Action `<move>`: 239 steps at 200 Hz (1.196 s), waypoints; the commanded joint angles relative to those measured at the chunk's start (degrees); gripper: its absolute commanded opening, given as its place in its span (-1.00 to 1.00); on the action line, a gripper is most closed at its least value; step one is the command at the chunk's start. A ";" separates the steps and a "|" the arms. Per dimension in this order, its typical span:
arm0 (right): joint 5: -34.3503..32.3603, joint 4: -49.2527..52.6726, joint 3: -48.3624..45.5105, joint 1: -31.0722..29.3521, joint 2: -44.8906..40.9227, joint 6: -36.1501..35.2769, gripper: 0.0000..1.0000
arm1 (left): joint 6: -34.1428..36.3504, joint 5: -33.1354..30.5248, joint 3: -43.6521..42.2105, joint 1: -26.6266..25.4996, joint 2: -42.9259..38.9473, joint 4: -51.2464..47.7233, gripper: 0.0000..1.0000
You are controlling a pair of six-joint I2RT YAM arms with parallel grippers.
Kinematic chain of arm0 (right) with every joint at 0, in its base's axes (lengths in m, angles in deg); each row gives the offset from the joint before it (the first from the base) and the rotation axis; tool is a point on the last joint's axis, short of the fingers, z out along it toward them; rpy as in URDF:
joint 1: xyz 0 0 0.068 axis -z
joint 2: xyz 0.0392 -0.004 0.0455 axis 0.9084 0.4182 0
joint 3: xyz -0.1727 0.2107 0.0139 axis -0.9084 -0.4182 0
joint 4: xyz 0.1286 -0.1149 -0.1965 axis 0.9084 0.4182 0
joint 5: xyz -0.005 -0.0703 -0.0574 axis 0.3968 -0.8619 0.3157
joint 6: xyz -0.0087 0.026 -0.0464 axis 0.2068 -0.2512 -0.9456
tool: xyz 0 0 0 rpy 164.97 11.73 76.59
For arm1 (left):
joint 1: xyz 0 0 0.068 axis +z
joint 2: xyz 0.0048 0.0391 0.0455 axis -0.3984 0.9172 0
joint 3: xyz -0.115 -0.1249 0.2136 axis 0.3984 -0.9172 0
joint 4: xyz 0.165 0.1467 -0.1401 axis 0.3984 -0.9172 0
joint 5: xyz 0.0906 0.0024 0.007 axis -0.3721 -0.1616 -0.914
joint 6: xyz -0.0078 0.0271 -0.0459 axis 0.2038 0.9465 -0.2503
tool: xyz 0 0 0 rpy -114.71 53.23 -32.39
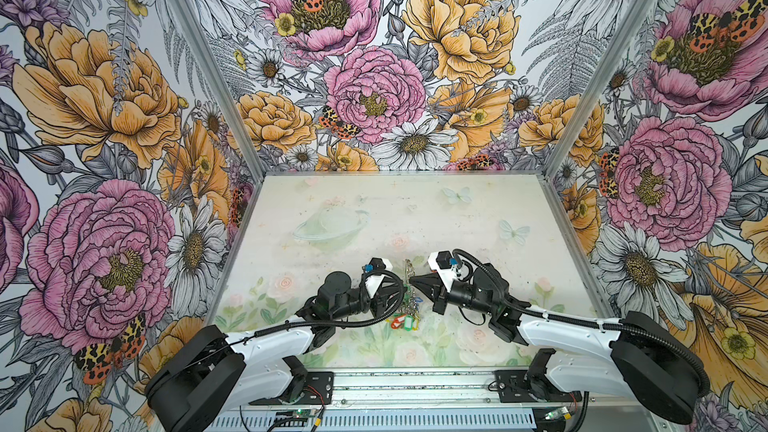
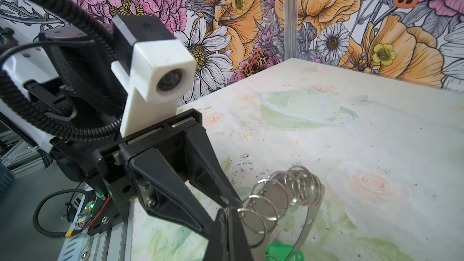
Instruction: Put the keys on the keyring
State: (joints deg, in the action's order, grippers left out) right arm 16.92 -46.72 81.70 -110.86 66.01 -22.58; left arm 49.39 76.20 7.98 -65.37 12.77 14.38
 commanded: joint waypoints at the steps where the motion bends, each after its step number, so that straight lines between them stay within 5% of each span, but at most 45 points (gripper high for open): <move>1: -1.22 -5.79 -0.87 1.78 -1.11 1.39 -1.00 | 1.35 1.67 1.52 -0.13 2.34 6.26 -0.46; 62: 1.36 -10.27 -2.89 3.53 1.41 1.77 -1.00 | -0.05 13.95 2.50 2.05 11.41 15.81 -0.48; 153: 4.34 -15.48 -4.65 3.65 4.30 -0.89 -1.00 | -2.12 23.78 5.38 6.91 18.60 22.51 -0.55; 239: 6.14 -15.65 -4.02 3.66 5.09 -1.18 -1.00 | -3.07 26.47 4.09 7.08 21.61 30.20 -0.64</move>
State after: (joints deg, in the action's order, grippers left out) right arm 21.12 -60.18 76.91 -107.56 70.25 -23.11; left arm 47.19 100.04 12.33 -58.68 33.30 40.21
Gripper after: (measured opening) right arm 0.047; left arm 0.190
